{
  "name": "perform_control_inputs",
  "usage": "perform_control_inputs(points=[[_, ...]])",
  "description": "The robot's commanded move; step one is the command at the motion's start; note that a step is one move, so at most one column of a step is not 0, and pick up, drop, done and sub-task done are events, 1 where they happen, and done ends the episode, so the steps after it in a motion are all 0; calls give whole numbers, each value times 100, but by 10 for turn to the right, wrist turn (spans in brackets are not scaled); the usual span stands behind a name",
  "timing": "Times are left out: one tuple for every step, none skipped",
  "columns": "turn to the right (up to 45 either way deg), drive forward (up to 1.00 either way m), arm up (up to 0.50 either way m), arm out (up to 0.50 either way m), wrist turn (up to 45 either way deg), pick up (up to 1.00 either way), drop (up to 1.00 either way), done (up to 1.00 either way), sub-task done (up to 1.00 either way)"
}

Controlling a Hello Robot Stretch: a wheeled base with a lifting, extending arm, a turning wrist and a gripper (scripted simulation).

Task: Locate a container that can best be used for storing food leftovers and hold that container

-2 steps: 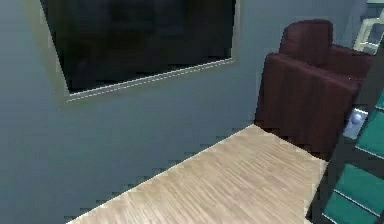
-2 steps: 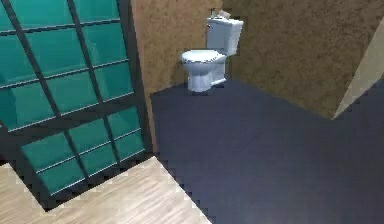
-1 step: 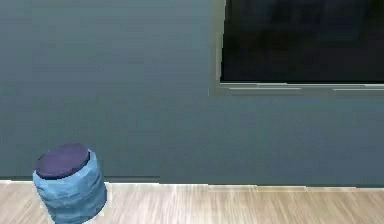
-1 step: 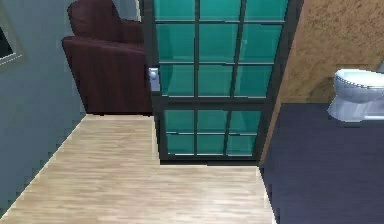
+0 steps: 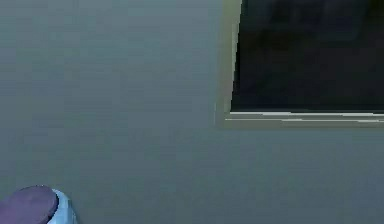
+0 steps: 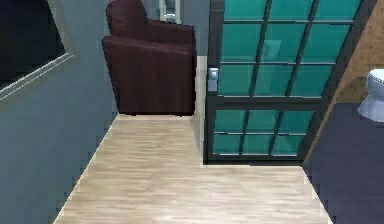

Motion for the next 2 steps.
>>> perform_control_inputs(points=[[-450, 0, 0, 0, 0, 0, 0, 0, 0], [-450, 0, 0, 0, 0, 0, 0, 0, 0]])
